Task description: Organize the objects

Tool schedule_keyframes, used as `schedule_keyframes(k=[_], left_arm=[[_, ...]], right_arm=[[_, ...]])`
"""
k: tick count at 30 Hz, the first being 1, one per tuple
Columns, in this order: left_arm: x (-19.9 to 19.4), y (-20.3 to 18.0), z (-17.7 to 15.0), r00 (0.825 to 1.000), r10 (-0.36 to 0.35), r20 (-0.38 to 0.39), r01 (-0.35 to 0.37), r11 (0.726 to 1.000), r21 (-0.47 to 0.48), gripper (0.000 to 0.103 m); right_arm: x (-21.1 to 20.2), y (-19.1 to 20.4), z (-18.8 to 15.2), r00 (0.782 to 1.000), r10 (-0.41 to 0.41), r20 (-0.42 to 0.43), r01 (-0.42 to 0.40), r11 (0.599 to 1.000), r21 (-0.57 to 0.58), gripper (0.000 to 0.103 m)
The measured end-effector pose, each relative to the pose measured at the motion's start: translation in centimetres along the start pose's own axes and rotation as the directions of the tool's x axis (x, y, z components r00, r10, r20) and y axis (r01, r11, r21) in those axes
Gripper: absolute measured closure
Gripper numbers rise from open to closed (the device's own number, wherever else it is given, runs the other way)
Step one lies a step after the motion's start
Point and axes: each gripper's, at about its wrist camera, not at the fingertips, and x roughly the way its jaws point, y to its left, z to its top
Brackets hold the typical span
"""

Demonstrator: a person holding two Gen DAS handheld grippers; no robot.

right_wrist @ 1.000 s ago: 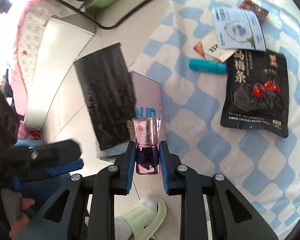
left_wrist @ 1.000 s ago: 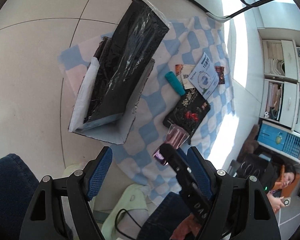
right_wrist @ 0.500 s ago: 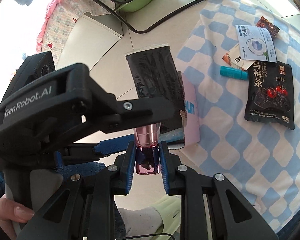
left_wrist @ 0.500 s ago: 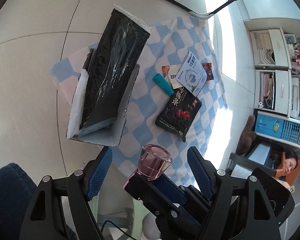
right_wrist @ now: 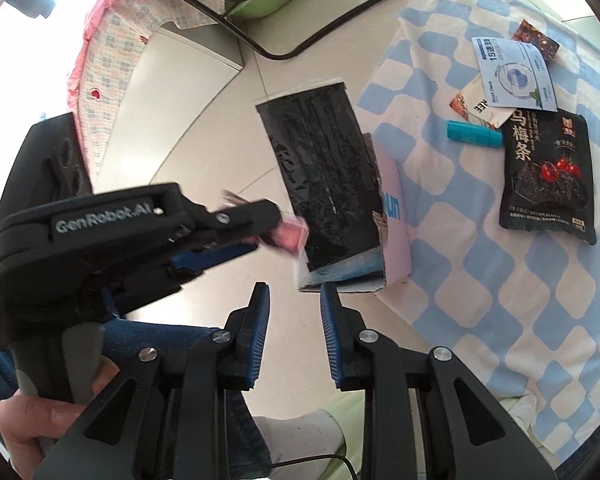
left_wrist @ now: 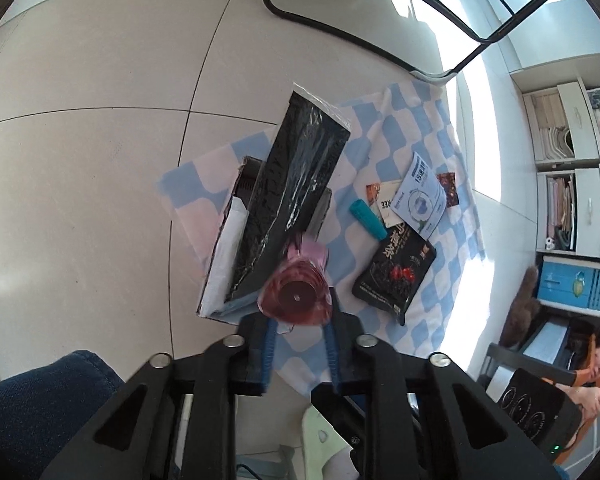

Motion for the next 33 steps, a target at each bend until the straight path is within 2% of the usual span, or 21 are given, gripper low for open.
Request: schedule_keyframes(k=[1,3,6,8,10,14,15,16,17,19,22,26,29,33], left_arm=[[-0.2,-0.2,-0.1,1.000,0.011,0.006,-0.011,1.000,0.007,0.095],[-0.1,-0.7,-0.3,0.999,0.038,0.010,-0.038,0.999,0.022,0.095],[0.4,-1.3,-0.7,0.999,0.047,-0.009,-0.047,0.998,0.029,0.095],[0.8,-1.6,-0.6,0.999,0.041,-0.027,-0.040,0.999,0.029,0.095],[0.8,-1.6,-0.6,0.999,0.041,-0.028,-0.040,0.999,0.020,0.095],[0.2,0.1,0.2,1.000,0.001,-0.015,-0.001,0.998,-0.058,0.092],[0.0,0.9,0.5,1.000,-0.022,-0.009,0.021,0.996,-0.091,0.088],[-0.3,1.7,0.8,1.000,-0.029,0.000,0.029,0.992,-0.124,0.073],[-0.7,2.6,0.9,1.000,-0.020,0.012,0.021,0.988,-0.151,0.050],[-1.8,4.2,1.1,0.999,0.011,0.037,-0.003,0.981,-0.192,0.033],[-3.3,6.1,0.9,0.999,0.038,0.035,-0.029,0.970,-0.240,0.033],[-4.6,6.5,1.5,0.996,0.082,0.026,-0.073,0.964,-0.257,0.033],[-5.6,6.7,2.5,0.998,0.049,0.033,-0.039,0.965,-0.259,0.033],[-6.0,7.4,4.6,0.998,0.053,-0.029,-0.058,0.973,-0.224,0.033]], right_arm=[[0.2,-0.6,0.0,0.999,-0.035,-0.011,0.036,0.999,0.008,0.060],[0.6,-2.4,-0.1,0.994,-0.108,-0.019,0.109,0.993,0.039,0.038],[1.1,-6.9,-0.6,0.982,-0.181,-0.054,0.187,0.973,0.133,0.034],[1.3,-10.5,-0.7,0.973,-0.212,-0.095,0.229,0.944,0.239,0.034],[0.9,-14.1,-1.2,0.975,-0.200,-0.094,0.221,0.897,0.383,0.034],[0.7,-18.8,-2.6,0.991,-0.112,-0.067,0.129,0.778,0.614,0.034],[0.8,-19.3,-2.8,0.994,-0.091,-0.061,0.109,0.756,0.646,0.034],[0.9,-19.5,-2.9,0.995,-0.077,-0.059,0.097,0.741,0.664,0.034],[1.0,-19.4,-2.9,0.995,-0.073,-0.061,0.095,0.739,0.666,0.034],[1.1,-18.8,-2.5,0.994,-0.084,-0.071,0.110,0.759,0.642,0.034],[1.2,-17.1,-1.7,0.994,-0.087,-0.071,0.112,0.792,0.600,0.032],[1.8,-14.8,-1.0,0.995,-0.075,-0.058,0.095,0.814,0.573,0.031],[2.2,-13.3,-0.1,0.997,-0.065,-0.040,0.077,0.835,0.545,0.031],[2.9,-10.8,3.4,1.000,0.006,0.005,-0.008,0.875,0.484,0.026]])
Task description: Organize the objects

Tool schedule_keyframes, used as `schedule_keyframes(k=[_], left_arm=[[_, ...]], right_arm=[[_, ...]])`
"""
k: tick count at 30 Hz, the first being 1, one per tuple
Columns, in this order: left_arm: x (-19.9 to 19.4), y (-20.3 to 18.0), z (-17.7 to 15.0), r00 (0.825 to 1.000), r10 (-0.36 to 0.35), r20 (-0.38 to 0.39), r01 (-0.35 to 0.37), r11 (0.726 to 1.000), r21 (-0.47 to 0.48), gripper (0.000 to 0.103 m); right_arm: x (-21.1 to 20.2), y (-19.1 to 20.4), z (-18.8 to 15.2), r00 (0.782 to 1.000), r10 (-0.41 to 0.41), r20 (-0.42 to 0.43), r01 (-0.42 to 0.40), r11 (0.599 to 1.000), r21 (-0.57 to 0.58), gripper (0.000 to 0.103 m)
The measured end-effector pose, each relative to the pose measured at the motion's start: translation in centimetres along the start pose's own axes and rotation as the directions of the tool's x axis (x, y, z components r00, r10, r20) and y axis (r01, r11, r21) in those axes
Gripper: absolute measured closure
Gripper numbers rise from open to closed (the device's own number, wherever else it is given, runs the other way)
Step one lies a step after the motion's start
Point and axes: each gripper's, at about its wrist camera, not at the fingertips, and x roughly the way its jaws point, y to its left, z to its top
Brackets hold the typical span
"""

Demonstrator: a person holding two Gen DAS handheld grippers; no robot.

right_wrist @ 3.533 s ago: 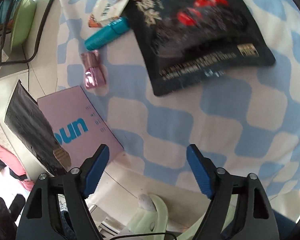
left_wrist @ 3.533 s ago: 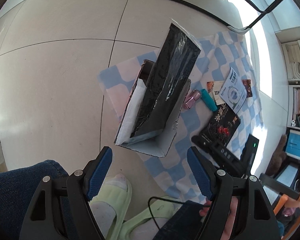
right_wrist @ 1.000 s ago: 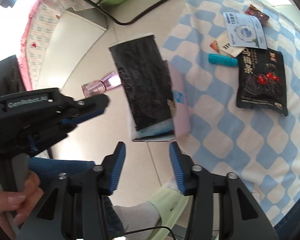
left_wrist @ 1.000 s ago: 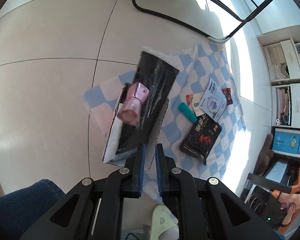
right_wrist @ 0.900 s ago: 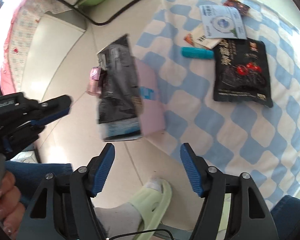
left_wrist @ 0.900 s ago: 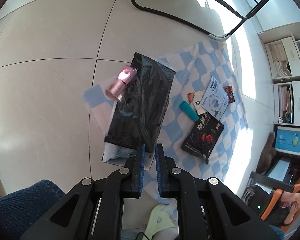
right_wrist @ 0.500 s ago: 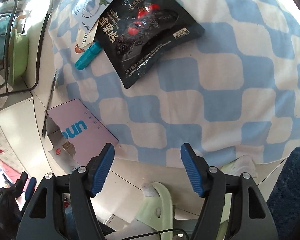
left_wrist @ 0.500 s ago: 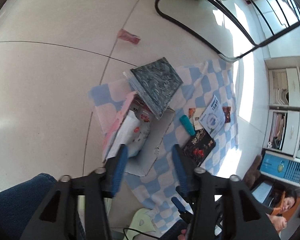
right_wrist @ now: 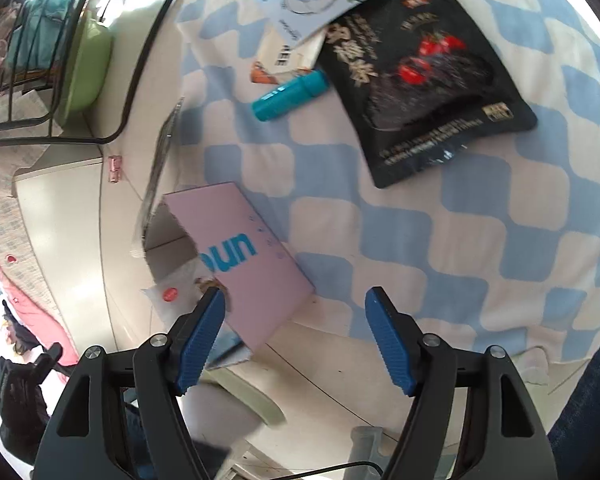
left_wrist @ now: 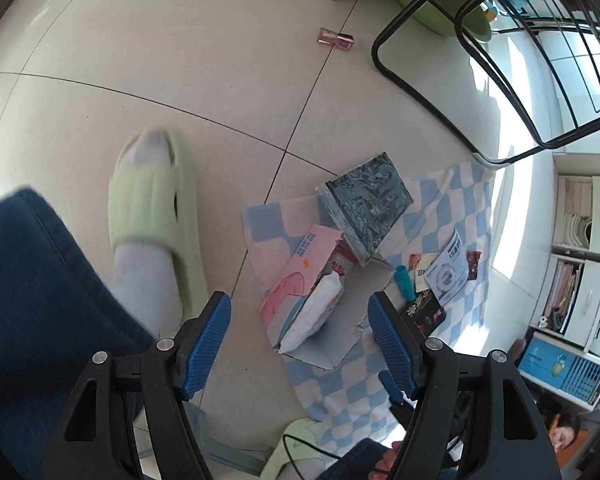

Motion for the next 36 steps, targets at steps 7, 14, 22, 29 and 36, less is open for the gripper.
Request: schedule_keyframes(k=[7,14,22,29,36], left_arm=[[0.8,-2.8,10.4,0.977,0.193,-0.084,-0.170,0.959,0.226,0.033],[2.0,-6.5,19.7,0.986,0.134,-0.103,-0.102,0.958,0.269,0.033],[0.5,-8.4,18.5,0.973,0.201,-0.117,-0.144,0.916,0.373,0.033],[-0.3,-8.3,16.1,0.973,0.126,-0.193,-0.059,0.946,0.320,0.033],[-1.8,-7.6,14.8,0.981,0.101,-0.164,-0.044,0.946,0.322,0.033]], right_arm=[[4.6,8.8,6.5,0.985,0.048,-0.164,-0.075,0.984,-0.160,0.005],[10.6,10.6,12.4,0.982,-0.092,-0.167,0.077,0.993,-0.091,0.004],[17.4,8.3,13.2,0.960,0.104,-0.260,-0.069,0.988,0.141,0.047],[7.5,12.4,8.2,0.980,0.185,-0.076,-0.196,0.964,-0.181,0.100],[-3.5,13.6,-6.2,0.946,0.003,0.323,0.199,0.783,-0.589,0.100]])
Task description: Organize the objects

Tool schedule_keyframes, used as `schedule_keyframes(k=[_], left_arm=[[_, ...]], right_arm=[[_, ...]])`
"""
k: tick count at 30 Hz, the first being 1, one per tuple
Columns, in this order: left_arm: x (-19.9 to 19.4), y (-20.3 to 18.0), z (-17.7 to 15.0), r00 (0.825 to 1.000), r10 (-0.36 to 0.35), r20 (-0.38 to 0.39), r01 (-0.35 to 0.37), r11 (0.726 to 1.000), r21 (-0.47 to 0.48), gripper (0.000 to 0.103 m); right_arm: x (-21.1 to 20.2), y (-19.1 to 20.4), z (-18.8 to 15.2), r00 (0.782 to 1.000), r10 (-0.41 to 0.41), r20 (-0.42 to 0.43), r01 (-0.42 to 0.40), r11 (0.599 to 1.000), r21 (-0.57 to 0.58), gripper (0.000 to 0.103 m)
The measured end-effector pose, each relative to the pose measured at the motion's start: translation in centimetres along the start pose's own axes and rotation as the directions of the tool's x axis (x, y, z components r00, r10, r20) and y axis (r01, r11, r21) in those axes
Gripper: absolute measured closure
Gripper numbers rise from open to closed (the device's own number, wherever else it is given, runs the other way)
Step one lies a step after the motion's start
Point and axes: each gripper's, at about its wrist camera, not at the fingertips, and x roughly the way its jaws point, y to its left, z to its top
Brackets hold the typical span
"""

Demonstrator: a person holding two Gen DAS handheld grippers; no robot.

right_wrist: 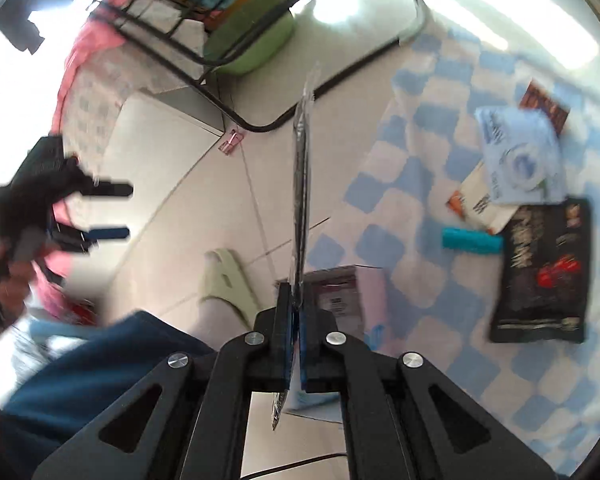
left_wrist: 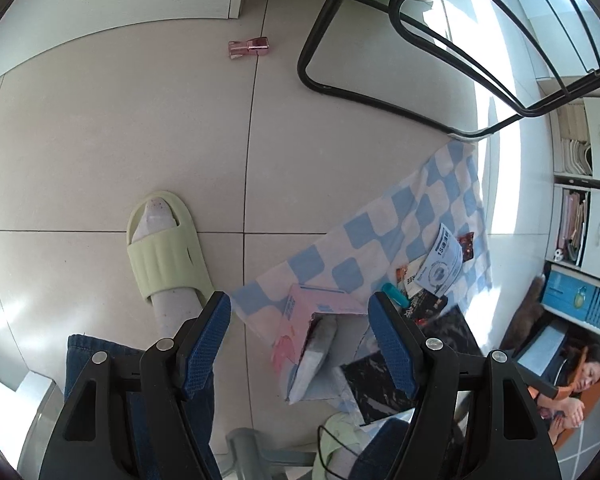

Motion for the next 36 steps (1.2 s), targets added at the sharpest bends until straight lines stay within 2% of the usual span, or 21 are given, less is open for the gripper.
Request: schedule_keyframes(k=[1,3,5,6,10,12,14,15,17,20,22,23,24,25,26,27,28,29,32,34,36], left_arm=[[-0.3,0.3,-0.5,1.000,-0.013,0.001,0.013,1.000,-0.010,0.033],[-0.5,0.9,-1.1,0.999,-0.044,-0.001,0.044,0.998,-0.036,0.033],[-0.5,1.3,-1.5,0.998,-0.056,0.006,0.056,0.997,-0.051,0.033],[-0.6,1.3,-1.6,0.999,-0.053,0.009,0.054,0.998,-0.044,0.033],[-0.3,1.4,-1.5,1.000,-0.020,-0.004,0.020,1.000,-0.003,0.033],[-0.5,1.8,-1.2,0.999,-0.034,-0.012,0.033,0.999,-0.019,0.033],[-0.4,2.0,-0.5,0.999,-0.053,-0.009,0.052,0.998,-0.026,0.033],[-0.5,2.2,-0.3,0.999,-0.050,-0.004,0.050,0.999,-0.018,0.033],[-0.5,2.4,0.2,1.000,-0.013,0.011,0.013,1.000,0.008,0.033],[-0.1,2.0,0.5,0.997,0.072,0.028,-0.074,0.994,0.081,0.033],[0.5,1.1,0.8,0.990,0.135,0.043,-0.140,0.976,0.167,0.033],[0.9,0.8,1.0,0.982,0.175,0.063,-0.185,0.959,0.215,0.033],[1.4,0.5,1.3,0.971,0.224,0.085,-0.239,0.934,0.264,0.033],[2.1,0.3,1.6,0.956,0.274,0.108,-0.294,0.906,0.305,0.033],[2.8,0.3,2.1,0.940,0.317,0.122,-0.340,0.881,0.328,0.033],[3.6,0.6,2.8,0.930,0.346,0.122,-0.367,0.869,0.333,0.033],[4.5,1.1,3.6,0.927,0.361,0.105,-0.375,0.873,0.312,0.033],[5.3,1.7,4.5,0.932,0.354,0.074,-0.361,0.893,0.268,0.033],[7.2,3.7,7.1,0.975,0.220,-0.004,-0.220,0.973,0.074,0.033],[7.8,4.5,9.0,0.989,0.147,0.008,-0.147,0.988,-0.046,0.033],[8.0,5.1,10.9,0.995,0.080,0.060,-0.071,0.987,-0.141,0.033]], right_arm=[[-1.2,1.1,-1.4,0.995,-0.076,0.061,0.080,0.994,-0.075,0.100],[-2.6,2.4,-3.7,0.981,-0.135,0.141,0.159,0.972,-0.176,0.100],[-1.7,4.0,-4.0,0.987,-0.090,0.134,0.119,0.968,-0.221,0.100],[-0.9,5.1,-3.9,0.986,-0.093,0.139,0.126,0.959,-0.254,0.100],[3.0,8.5,-4.3,0.955,-0.216,0.202,0.285,0.857,-0.429,0.100],[5.2,9.0,-5.2,0.962,-0.232,0.145,0.273,0.849,-0.453,0.100],[8.0,8.8,-6.6,0.974,-0.226,0.035,0.216,0.862,-0.459,0.100],[9.3,8.4,-7.3,0.971,-0.240,-0.015,0.206,0.862,-0.462,0.100],[11.6,6.9,-8.3,0.959,-0.269,-0.085,0.208,0.876,-0.434,0.100],[12.9,3.8,-7.7,0.957,-0.244,-0.156,0.193,0.939,-0.285,0.099],[13.5,2.2,-7.0,0.948,-0.230,-0.220,0.185,0.961,-0.205,0.090],[13.3,1.6,-6.7,0.941,-0.217,-0.260,0.176,0.969,-0.173,0.079],[12.8,1.1,-6.2,0.936,-0.195,-0.293,0.159,0.977,-0.141,0.064],[11.7,0.7,-5.8,0.941,-0.154,-0.300,0.127,0.986,-0.108,0.056],[10.3,0.5,-5.5,0.953,-0.111,-0.283,0.093,0.993,-0.074,0.041],[8.7,0.3,-5.2,0.962,-0.089,-0.258,0.081,0.996,-0.045,0.024],[7.2,0.2,-4.9,0.966,-0.088,-0.241,0.086,0.996,-0.019,0.016],[5.7,0.0,-4.7,0.972,-0.082,-0.222,0.086,0.996,0.009,0.007],[2.1,-0.7,-4.0,0.985,-0.016,-0.169,0.035,0.993,0.111,0.006],[0.7,-1.2,-3.6,0.988,0.027,-0.154,-0.004,0.989,0.151,0.006],[-0.3,-1.5,-3.6,0.988,0.043,-0.146,-0.018,0.985,0.169,0.006]])
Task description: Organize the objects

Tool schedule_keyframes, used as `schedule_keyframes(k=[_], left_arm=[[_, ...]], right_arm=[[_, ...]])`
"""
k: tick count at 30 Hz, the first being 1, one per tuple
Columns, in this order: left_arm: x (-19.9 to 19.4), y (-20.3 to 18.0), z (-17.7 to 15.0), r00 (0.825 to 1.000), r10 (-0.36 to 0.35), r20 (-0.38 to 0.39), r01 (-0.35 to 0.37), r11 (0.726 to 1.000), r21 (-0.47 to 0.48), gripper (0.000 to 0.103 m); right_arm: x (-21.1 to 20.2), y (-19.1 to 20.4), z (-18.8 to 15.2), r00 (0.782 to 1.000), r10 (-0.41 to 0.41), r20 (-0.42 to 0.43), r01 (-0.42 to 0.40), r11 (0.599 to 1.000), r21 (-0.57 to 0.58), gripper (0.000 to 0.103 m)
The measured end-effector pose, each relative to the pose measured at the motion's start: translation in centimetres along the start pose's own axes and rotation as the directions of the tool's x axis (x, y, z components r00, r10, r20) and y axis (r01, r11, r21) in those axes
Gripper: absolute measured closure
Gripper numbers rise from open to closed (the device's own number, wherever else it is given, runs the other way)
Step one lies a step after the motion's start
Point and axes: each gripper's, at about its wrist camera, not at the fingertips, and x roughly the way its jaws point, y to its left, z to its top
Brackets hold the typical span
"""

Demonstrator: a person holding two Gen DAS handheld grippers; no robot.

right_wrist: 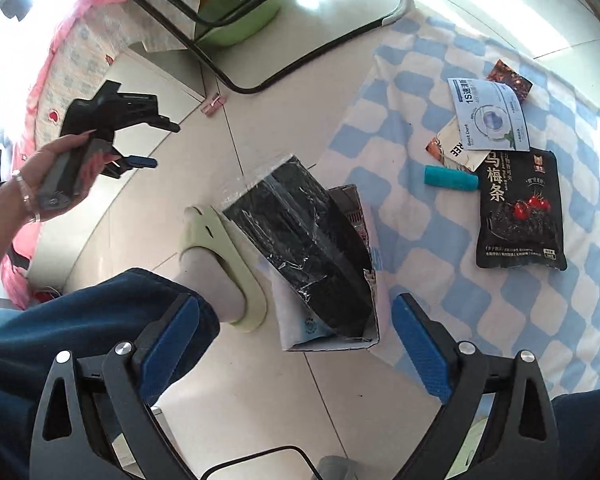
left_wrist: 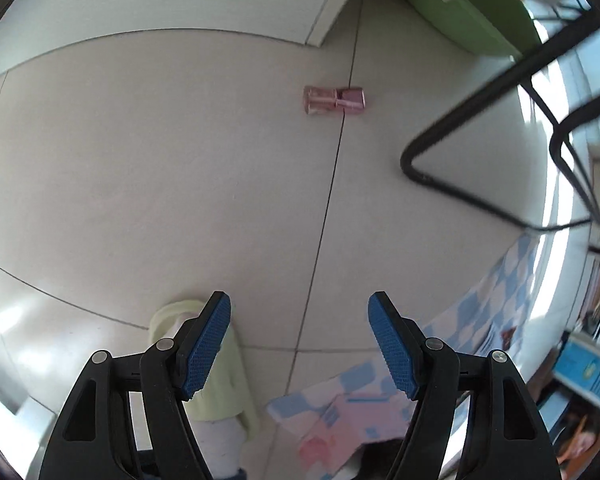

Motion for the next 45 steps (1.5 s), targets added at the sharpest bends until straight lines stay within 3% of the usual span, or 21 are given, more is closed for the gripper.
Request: schedule_keyframes(k=[3,5,8,11,12,15,17,19,24,27,29,30,31,32,36,39,43,45], left_arm=[[1.1,0.1,3.0,0.993,-0.089,0.078,0.096,0.992,-0.083,0.033],[2.9,-0.1,4.4,0.982,-0.157,0.101,0.165,0.983,-0.084,0.033],[6.2,-0.3,6.0,0.978,-0.185,0.097,0.192,0.979,-0.073,0.033],[7.8,0.3,6.9,0.945,-0.276,0.175,0.295,0.951,-0.096,0.033],[8.1,0.3,7.1,0.943,-0.268,0.197,0.292,0.951,-0.106,0.033],[9.0,0.4,7.8,0.955,-0.181,0.233,0.214,0.969,-0.126,0.033],[9.7,0.1,8.0,0.954,-0.175,0.243,0.213,0.967,-0.137,0.033],[9.7,-0.9,7.9,0.951,-0.159,0.266,0.189,0.978,-0.092,0.033],[10.5,-3.8,7.4,0.959,-0.015,0.284,0.009,1.000,0.022,0.033],[11.1,-5.3,7.0,0.945,0.100,0.311,-0.126,0.990,0.065,0.033],[11.7,-6.2,6.5,0.927,0.165,0.338,-0.208,0.973,0.097,0.034],[12.0,-6.7,6.2,0.915,0.199,0.350,-0.254,0.960,0.118,0.037],[12.1,-7.2,5.8,0.903,0.212,0.374,-0.281,0.949,0.140,0.048],[12.2,-7.4,5.4,0.899,0.221,0.379,-0.297,0.942,0.155,0.047],[11.7,-7.1,3.5,0.923,0.190,0.333,-0.266,0.943,0.199,0.047],[9.5,-7.5,0.7,0.923,0.217,0.317,-0.309,0.909,0.280,0.047],[4.7,-8.5,-6.1,0.955,0.160,0.252,-0.255,0.875,0.411,0.047],[2.3,-9.5,-11.1,0.965,0.149,0.215,-0.239,0.837,0.492,0.047]], right_arm=[[-0.8,-0.7,0.1,1.000,0.026,-0.006,-0.026,0.998,0.064,0.006],[-0.5,-1.8,0.4,0.999,0.049,-0.019,-0.046,0.990,0.131,0.006],[0.1,-3.4,1.0,0.997,0.069,-0.037,-0.059,0.974,0.218,0.006],[0.5,-4.7,1.4,0.996,0.079,-0.041,-0.065,0.960,0.272,0.006],[0.5,-5.0,1.6,0.997,0.072,-0.039,-0.058,0.958,0.281,0.006],[0.9,-5.9,1.8,0.997,0.056,-0.048,-0.039,0.951,0.305,0.006],[1.3,-6.4,1.7,0.997,0.047,-0.058,-0.026,0.947,0.321,0.006],[1.6,-6.7,1.5,0.996,0.050,-0.072,-0.023,0.942,0.335,0.006],[2.7,-7.2,1.3,0.992,0.069,-0.102,-0.026,0.926,0.376,0.006],[3.0,-7.4,1.1,0.990,0.074,-0.117,-0.022,0.921,0.390,0.006],[3.0,-7.4,1.2,0.990,0.067,-0.122,-0.013,0.920,0.391,0.006],[3.0,-7.5,1.2,0.990,0.065,-0.126,-0.011,0.920,0.393,0.006],[3.1,-7.6,1.2,0.990,0.064,-0.129,-0.008,0.918,0.396,0.006],[3.0,-7.7,1.2,0.990,0.061,-0.129,-0.005,0.917,0.399,0.006],[2.8,-8.1,1.5,0.990,0.061,-0.124,-0.003,0.907,0.421,0.006],[2.1,-7.7,1.9,0.993,0.079,-0.092,-0.034,0.909,0.415,0.006],[0.9,-7.2,2.3,0.994,0.094,-0.063,-0.060,0.910,0.409,0.006],[0.0,-7.4,2.2,0.993,0.114,-0.031,-0.089,0.896,0.435,0.006]])
